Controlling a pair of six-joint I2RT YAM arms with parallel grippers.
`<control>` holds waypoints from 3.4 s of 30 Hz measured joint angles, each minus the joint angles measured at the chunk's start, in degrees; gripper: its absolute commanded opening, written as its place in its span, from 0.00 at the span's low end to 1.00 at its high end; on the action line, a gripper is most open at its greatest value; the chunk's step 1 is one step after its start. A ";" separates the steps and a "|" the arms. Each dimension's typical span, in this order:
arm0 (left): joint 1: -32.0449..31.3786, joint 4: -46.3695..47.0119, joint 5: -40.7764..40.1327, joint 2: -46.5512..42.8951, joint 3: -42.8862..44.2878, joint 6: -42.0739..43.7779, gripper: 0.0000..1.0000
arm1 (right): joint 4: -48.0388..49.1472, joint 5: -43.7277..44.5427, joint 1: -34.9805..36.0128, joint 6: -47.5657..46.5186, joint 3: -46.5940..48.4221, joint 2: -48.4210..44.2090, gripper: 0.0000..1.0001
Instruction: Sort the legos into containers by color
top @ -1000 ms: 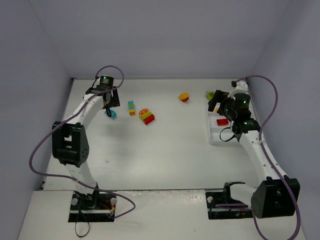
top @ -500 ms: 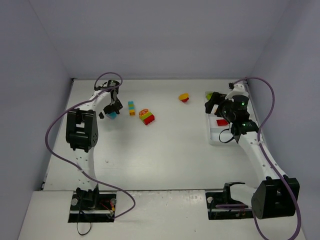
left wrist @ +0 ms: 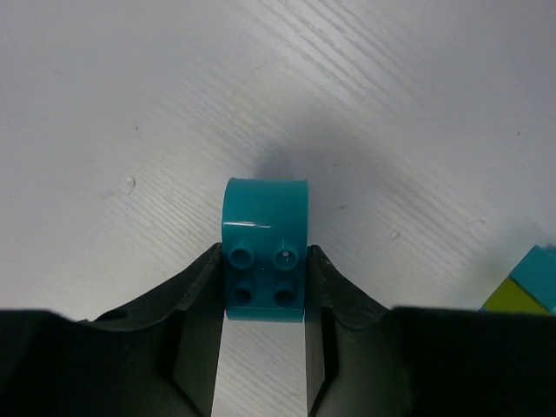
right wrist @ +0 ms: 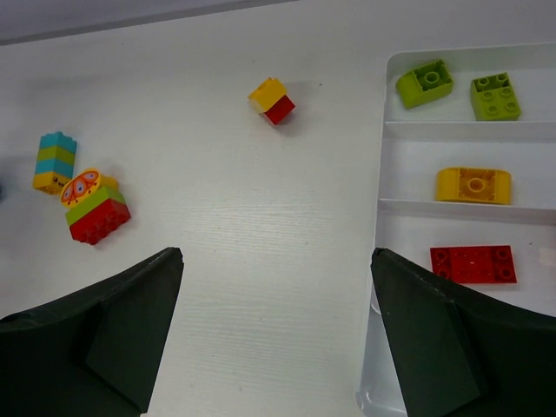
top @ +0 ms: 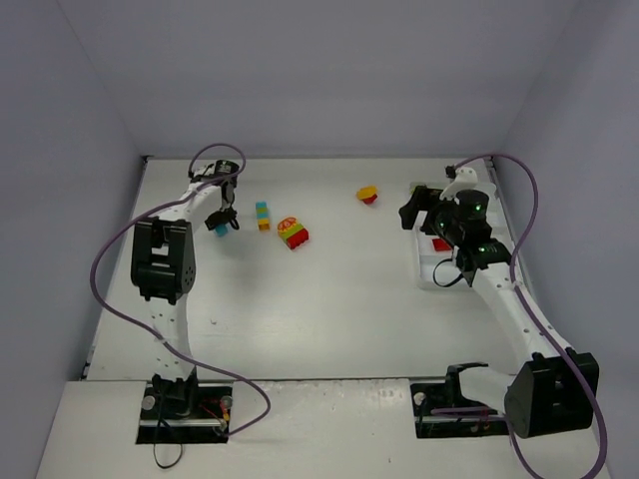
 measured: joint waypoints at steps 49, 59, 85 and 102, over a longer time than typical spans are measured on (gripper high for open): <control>-32.79 34.88 41.31 -61.22 -40.39 65.02 0.34 | 1.49 -25.75 28.81 13.14 14.93 9.05 0.01; -33.24 34.71 34.45 -59.43 -39.28 59.54 0.78 | -0.90 -14.16 26.21 8.24 12.24 8.74 0.00; -6.36 3.50 20.28 -38.99 -20.35 25.62 0.80 | -23.89 34.29 2.64 3.72 6.32 15.08 0.15; -5.35 3.48 20.20 -41.07 -22.77 25.31 0.80 | -26.60 27.45 0.17 8.17 5.86 17.55 0.38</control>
